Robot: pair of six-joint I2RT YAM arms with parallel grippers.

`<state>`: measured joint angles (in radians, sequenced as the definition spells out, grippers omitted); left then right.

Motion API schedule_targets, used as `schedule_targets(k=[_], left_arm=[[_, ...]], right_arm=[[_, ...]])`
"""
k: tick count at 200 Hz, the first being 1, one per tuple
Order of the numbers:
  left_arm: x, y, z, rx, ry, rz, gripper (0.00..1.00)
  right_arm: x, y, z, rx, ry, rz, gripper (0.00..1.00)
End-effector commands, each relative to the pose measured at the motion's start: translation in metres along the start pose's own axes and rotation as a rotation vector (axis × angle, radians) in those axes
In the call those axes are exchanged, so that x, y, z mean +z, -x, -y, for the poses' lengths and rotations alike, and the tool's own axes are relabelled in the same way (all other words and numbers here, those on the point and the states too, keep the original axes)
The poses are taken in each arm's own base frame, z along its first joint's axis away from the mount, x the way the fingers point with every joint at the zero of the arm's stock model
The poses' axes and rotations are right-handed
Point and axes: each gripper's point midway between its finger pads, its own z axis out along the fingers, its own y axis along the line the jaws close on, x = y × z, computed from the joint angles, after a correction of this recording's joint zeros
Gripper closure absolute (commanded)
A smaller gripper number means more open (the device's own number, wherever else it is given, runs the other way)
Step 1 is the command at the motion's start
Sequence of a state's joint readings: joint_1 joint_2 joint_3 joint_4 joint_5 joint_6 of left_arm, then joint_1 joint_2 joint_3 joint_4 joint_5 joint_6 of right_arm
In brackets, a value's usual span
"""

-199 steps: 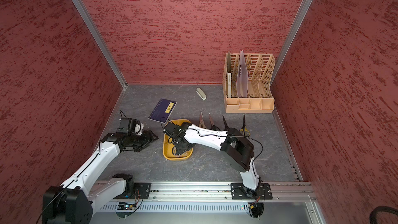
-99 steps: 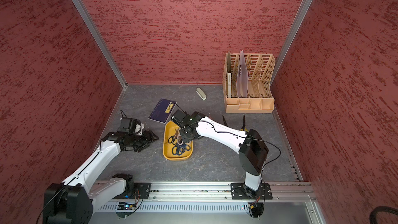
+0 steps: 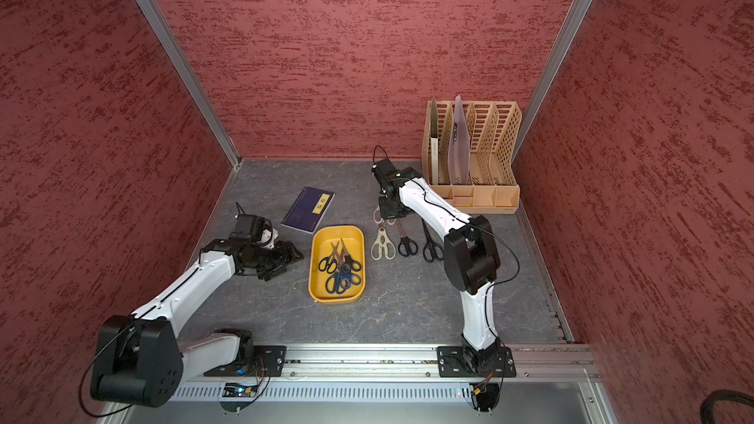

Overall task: Take the scissors out of the storage box
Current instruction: Place the scissors at the center of the board.

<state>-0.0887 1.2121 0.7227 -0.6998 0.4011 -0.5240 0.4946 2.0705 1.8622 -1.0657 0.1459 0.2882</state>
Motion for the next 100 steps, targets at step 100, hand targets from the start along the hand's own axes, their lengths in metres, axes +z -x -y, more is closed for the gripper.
schedule_targets(k=[100], left_arm=[[-0.020, 0.007, 0.003, 0.004, 0.024, 0.050, 0.26]], right_arm=[[0.082, 0.076, 0.075, -0.017, -0.088, -0.006, 1.00]])
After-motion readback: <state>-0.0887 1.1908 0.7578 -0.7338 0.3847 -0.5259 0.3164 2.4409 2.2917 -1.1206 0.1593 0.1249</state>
